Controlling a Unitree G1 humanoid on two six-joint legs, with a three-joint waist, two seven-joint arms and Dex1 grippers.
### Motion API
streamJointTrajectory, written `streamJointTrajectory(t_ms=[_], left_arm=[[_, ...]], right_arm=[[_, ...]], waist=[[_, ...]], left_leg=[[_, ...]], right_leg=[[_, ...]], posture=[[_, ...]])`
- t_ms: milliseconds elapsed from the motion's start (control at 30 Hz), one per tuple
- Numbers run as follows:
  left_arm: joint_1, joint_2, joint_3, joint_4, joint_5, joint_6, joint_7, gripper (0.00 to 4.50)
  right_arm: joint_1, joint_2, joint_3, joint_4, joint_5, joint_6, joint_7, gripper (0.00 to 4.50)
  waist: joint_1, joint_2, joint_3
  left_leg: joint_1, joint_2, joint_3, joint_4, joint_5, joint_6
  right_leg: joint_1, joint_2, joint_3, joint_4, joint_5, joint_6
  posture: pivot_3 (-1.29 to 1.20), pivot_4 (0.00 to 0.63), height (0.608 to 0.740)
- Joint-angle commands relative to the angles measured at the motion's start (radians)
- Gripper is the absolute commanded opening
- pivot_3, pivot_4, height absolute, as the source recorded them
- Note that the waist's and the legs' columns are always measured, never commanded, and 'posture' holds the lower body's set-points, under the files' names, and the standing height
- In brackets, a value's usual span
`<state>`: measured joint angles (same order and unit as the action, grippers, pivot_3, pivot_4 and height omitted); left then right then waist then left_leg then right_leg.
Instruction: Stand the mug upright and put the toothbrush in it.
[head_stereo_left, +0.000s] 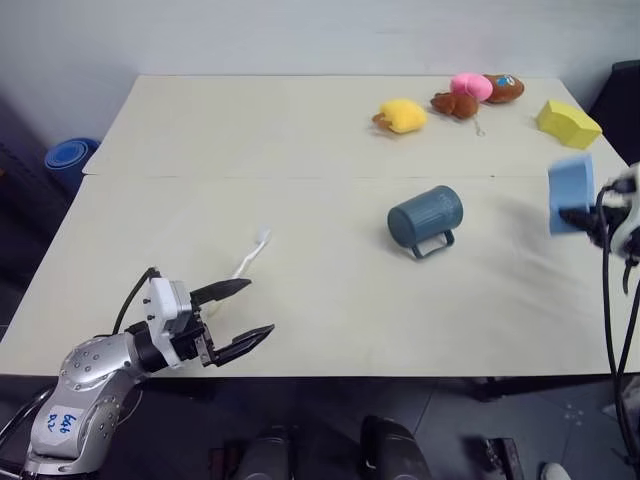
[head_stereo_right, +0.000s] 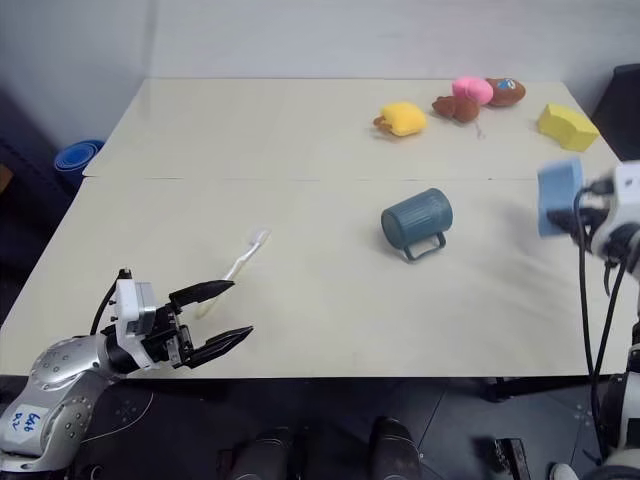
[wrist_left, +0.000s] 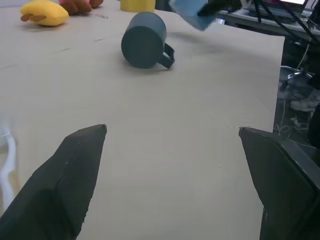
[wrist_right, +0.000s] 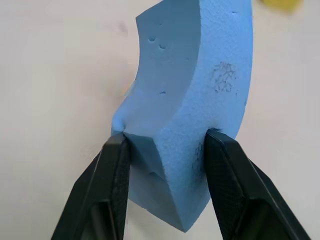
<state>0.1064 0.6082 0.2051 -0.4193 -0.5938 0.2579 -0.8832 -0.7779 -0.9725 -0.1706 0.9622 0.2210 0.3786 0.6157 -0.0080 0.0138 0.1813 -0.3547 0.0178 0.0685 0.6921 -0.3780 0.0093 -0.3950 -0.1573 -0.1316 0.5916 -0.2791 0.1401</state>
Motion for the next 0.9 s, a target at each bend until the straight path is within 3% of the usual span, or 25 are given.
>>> streamJointTrajectory(t_ms=[33, 100, 133, 300, 433, 533, 667, 767, 900], left_arm=[[-0.012, -0.001, -0.001, -0.019, -0.008, -0.009, -0.004, 4.5], [-0.021, 0.001, 0.0, -0.004, -0.002, -0.014, -0.007, 4.5], [-0.026, 0.003, 0.003, 0.006, 0.0, -0.016, -0.008, 4.5], [-0.042, 0.017, 0.013, 0.023, -0.011, -0.002, -0.02, 4.5], [-0.045, 0.015, 0.006, 0.037, -0.003, -0.012, -0.027, 4.5], [-0.047, 0.015, 0.002, 0.051, 0.006, -0.019, -0.036, 4.5], [-0.047, 0.014, 0.003, 0.062, 0.016, -0.025, -0.041, 4.5], [-0.044, 0.014, 0.004, 0.061, 0.021, -0.028, -0.037, 4.5], [-0.022, 0.01, 0.012, 0.043, 0.022, -0.026, -0.023, 4.5]], right_arm=[[-0.069, -0.045, 0.001, 0.122, -0.064, -0.124, -0.021, 2.15], [-0.093, -0.054, -0.013, 0.172, -0.07, -0.154, -0.021, 2.6], [-0.105, -0.064, -0.015, 0.189, -0.075, -0.158, -0.007, 3.05], [-0.183, -0.172, 0.001, 0.097, -0.052, -0.048, 0.278, 4.48], [-0.145, -0.204, 0.012, -0.11, 0.015, 0.172, 0.435, 4.48], [-0.061, -0.166, -0.018, -0.33, 0.114, 0.356, 0.445, 4.48], [0.078, 0.033, -0.201, -0.718, 0.35, 0.781, 0.292, 4.48], [0.173, 0.161, -0.215, -0.942, 0.383, 0.915, 0.156, 4.48], [0.165, 0.317, -0.203, -1.037, 0.354, 0.972, -0.03, 4.48]], waist=[[-0.01, 0.002, 0.0], [-0.019, 0.002, 0.0], [-0.02, 0.002, 0.0], [-0.019, 0.01, 0.004], [-0.015, 0.012, 0.005], [-0.014, 0.01, 0.004], [-0.017, 0.009, 0.004], [-0.006, 0.01, 0.004], [0.015, 0.009, 0.004]], left_leg=[[0.0, 0.0, 0.0, 0.0, 0.0, 0.0], [0.001, 0.001, 0.0, 0.0, 0.0, 0.0], [0.0, 0.001, 0.0, 0.0, 0.0, -0.001], [0.0, 0.001, 0.0, 0.0, 0.0, 0.0], [0.0, 0.001, -0.001, 0.0, 0.0, 0.0], [0.0, 0.002, -0.002, 0.0, 0.0, -0.001], [0.0, 0.009, -0.003, 0.005, -0.003, -0.005], [0.0, 0.011, -0.004, 0.005, -0.004, -0.007], [-0.003, 0.009, -0.003, 0.007, -0.004, -0.007]], right_leg=[[0.0, 0.0, 0.0, 0.0, 0.0, 0.0], [0.0, 0.0, 0.0, 0.001, 0.0, 0.0], [0.0, 0.001, 0.0, 0.001, 0.0, 0.0], [0.0, 0.001, 0.001, -0.001, 0.0, 0.0], [0.0, 0.001, 0.001, 0.0, 0.0, 0.0], [0.0, 0.002, 0.0, 0.0, 0.0, 0.0], [0.0, 0.008, 0.0, 0.002, 0.001, -0.001], [-0.002, 0.01, -0.001, 0.006, 0.001, -0.002], [-0.004, 0.009, 0.001, 0.006, 0.001, -0.002]], posture=[[0.0, 0.15, 0.74], [0.0, 0.15, 0.74], [0.0, 0.15, 0.74], [0.0, 0.15, 0.74], [0.0, 0.15, 0.74], [0.0, 0.15, 0.74], [0.0, 0.15, 0.74], [0.0, 0.15, 0.74], [0.0, 0.15, 0.74]])
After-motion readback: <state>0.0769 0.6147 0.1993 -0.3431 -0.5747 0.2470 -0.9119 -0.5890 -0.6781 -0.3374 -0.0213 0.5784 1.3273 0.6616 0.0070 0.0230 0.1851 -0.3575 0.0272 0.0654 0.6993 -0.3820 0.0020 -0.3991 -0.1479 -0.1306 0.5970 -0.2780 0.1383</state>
